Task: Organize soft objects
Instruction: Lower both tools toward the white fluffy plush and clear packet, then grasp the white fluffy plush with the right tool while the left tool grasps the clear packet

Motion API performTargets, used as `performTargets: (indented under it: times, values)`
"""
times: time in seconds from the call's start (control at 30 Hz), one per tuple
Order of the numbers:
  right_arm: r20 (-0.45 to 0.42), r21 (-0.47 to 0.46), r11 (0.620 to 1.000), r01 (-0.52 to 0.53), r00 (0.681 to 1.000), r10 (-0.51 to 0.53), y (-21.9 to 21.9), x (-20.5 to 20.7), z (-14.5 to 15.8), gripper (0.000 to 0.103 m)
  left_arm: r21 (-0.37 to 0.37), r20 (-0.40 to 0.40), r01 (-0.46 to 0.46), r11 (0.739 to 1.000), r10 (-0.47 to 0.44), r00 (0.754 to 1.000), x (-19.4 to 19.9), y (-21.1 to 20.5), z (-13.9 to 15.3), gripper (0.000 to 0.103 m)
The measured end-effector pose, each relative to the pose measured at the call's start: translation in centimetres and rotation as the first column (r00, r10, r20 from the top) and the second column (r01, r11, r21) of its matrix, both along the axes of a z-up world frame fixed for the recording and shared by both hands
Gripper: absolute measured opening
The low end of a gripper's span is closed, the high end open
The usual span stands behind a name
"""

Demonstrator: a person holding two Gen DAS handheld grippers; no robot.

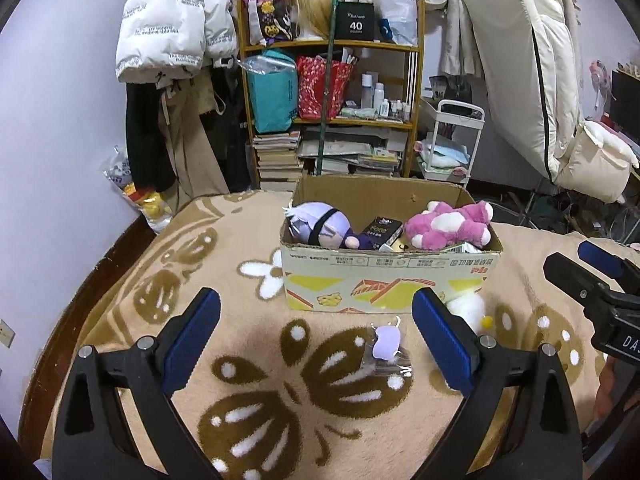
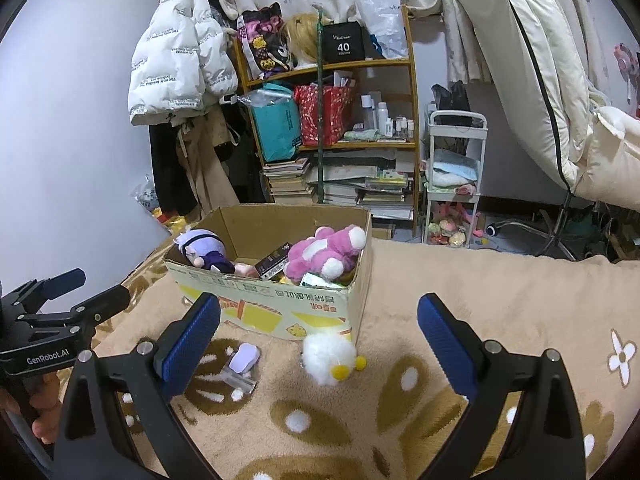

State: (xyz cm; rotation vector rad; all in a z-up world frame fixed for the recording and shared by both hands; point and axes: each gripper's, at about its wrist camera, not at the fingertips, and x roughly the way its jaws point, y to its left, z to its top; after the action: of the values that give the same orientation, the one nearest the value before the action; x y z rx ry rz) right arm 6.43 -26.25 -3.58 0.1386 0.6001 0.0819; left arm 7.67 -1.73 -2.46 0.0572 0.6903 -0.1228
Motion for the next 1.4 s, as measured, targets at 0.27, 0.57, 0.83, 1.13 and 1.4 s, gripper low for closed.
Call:
performTargets:
  times: [0.27, 0.57, 0.83, 1.13, 1.4]
  values:
    - [-0.044, 0.017, 1.000, 0.006, 0.999, -0.006, 0.0, 2.0, -1.5, 0.103, -0.020, -0.045, -0.014, 1.000, 0.013, 0.999, 2.4, -0.5, -2.1, 0.096]
    - [-0.107, 0.049, 0.999, 0.019, 0.994, -0.013, -1.0, 4.8, -3.4, 0.103, -0.034, -0.133, -0.001, 0.999, -0.004, 0.991, 5.2, -1.6, -5.1, 0.096]
    - [-0.169, 0.083, 0.996, 0.043, 0.985, -0.028, -1.3, 6.6, -5.8, 0.103, -0.040, -0.204, 0.049, 0.998, -0.056, 0.977, 6.4, -2.7, -7.2, 0.096]
    - [-0.227, 0.111, 0.992, 0.059, 0.973, -0.033, -2.0, 7.6, -7.6, 0.103, -0.028, -0.274, 0.076, 0.997, -0.081, 0.958, 7.2, -4.1, -9.7, 0.096]
    - [-0.275, 0.155, 0.984, 0.085, 0.961, -0.039, -3.2, 7.9, -8.9, 0.103, -0.018, -0.315, 0.096, 0.995, -0.097, 0.944, 7.4, -5.1, -11.1, 0.096]
